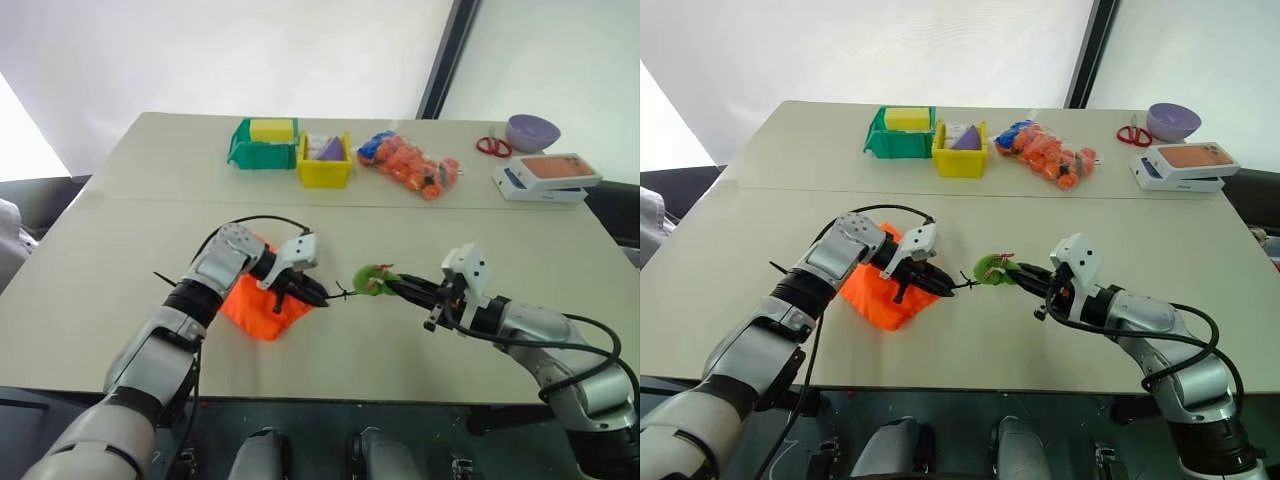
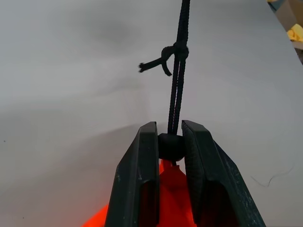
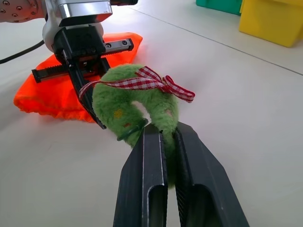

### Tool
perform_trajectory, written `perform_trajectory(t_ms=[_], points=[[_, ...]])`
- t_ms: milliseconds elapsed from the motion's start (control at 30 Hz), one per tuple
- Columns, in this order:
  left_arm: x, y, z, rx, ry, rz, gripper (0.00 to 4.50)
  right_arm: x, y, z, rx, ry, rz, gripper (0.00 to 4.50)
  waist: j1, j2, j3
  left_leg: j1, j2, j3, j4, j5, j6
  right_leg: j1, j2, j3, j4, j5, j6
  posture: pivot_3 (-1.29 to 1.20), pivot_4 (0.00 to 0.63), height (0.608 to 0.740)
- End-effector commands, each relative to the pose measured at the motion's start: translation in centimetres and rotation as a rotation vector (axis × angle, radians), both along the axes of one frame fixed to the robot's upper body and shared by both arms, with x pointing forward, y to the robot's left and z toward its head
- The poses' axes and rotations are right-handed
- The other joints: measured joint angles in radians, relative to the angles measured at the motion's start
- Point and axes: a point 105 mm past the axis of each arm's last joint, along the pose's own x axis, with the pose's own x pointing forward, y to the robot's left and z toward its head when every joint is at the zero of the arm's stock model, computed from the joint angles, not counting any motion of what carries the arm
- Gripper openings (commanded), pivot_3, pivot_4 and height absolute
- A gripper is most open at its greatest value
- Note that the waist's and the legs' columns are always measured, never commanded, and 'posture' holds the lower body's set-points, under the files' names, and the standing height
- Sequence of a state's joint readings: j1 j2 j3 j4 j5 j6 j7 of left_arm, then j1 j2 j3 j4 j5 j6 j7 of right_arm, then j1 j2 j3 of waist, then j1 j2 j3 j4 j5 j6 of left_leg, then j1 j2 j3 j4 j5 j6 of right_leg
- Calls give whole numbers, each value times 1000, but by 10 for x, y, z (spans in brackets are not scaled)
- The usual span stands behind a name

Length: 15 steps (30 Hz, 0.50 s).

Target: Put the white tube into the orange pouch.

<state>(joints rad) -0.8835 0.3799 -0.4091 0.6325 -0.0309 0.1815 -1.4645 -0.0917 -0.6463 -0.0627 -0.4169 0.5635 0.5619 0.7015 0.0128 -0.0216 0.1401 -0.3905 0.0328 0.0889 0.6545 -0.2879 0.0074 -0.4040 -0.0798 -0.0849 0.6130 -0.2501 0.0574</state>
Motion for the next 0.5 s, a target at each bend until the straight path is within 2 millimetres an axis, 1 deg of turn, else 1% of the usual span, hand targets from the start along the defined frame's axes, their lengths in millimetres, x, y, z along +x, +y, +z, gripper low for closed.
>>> perform_trajectory(t_ms=[33,100,200,267,500], points=[[4,1,9,-14,-53,2,215,4,-1,18,7,-78,-15,0,0,0,0,0,0,0,0,0,0,0,0,0,0,0,0,0,150,740],[4,4,8,-11,-60,5,215,9,-6,20,2,-96,-50,0,0,0,0,0,0,0,0,0,0,0,0,0,0,0,0,0,150,740],[3,11,7,11,-75,-2,215,23,-19,21,-26,-130,-146,0,-1,0,0,0,0,0,1,0,0,0,0,0,1,0,0,0,150,740],[2,19,5,37,-88,-8,215,34,-31,20,-50,-139,-225,0,-1,0,0,0,0,0,1,0,0,0,0,0,1,0,0,0,150,740],[-1,44,0,122,-117,-2,215,58,-65,14,-130,-155,-431,0,-1,0,0,0,0,0,2,0,0,0,0,0,2,0,0,0,150,740]])
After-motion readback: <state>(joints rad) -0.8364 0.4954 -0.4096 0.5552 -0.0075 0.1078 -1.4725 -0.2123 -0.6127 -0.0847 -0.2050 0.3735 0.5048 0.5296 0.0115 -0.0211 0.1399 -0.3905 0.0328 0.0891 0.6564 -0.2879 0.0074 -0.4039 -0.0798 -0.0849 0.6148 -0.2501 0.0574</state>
